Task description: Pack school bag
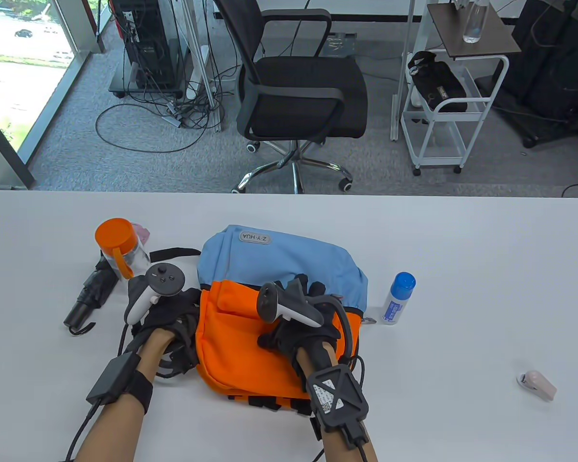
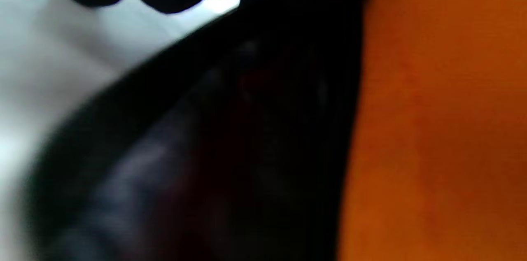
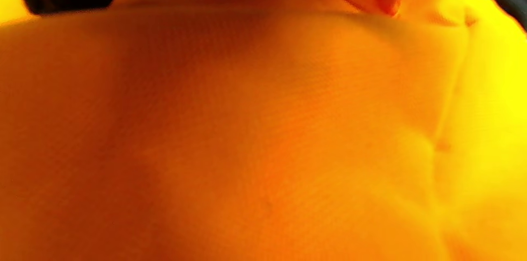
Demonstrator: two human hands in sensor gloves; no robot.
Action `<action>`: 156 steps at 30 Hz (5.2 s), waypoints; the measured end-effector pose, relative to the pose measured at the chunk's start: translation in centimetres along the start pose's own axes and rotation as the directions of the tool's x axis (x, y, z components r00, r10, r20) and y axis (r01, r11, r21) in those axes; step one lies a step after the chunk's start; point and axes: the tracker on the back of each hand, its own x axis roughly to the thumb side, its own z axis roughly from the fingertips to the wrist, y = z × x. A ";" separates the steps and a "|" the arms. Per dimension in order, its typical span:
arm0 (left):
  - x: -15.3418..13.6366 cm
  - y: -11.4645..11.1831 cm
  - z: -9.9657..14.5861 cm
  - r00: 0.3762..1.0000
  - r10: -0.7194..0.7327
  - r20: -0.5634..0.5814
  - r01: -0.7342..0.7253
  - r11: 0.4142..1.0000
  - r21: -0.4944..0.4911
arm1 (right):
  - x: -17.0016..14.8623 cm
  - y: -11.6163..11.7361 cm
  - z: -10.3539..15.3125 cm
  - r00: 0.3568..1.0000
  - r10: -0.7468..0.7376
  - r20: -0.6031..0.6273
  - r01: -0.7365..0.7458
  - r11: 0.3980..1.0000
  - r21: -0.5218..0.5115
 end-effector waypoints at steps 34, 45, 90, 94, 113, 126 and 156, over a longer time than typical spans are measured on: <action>-0.3 0.4 -0.2 1.000 0.015 0.025 -0.015 1.000 0.007 | 0.3 0.3 -0.2 0.997 -0.068 -0.021 0.069 0.998 0.015; 0.3 -0.2 6.0 0.922 -0.386 0.026 0.385 0.922 0.038 | 0.4 0.2 -0.3 0.997 -0.064 -0.046 0.065 0.998 -0.001; 7.2 -2.7 15.2 0.782 -0.468 0.411 0.228 0.829 0.510 | 2.4 6.0 14.4 0.979 0.124 0.162 -0.092 0.978 -0.187; 7.5 -3.2 15.4 0.807 -0.422 0.412 0.176 0.839 0.515 | 5.4 4.8 13.1 0.985 0.086 0.151 0.014 0.826 -0.563; 7.9 -5.0 16.7 0.645 -0.591 0.484 0.487 0.807 0.335 | -5.4 7.6 12.3 0.847 0.433 -0.309 -0.518 0.803 -0.294; 6.9 -3.9 16.7 0.618 -0.501 0.606 0.437 0.859 0.265 | -12.9 5.5 4.6 0.887 -0.094 -0.452 -0.056 0.950 -0.307; 6.7 -3.7 17.8 0.578 -0.589 0.565 0.438 0.808 0.395 | -17.4 -3.4 4.2 0.841 -0.155 -0.519 -0.037 0.940 -0.340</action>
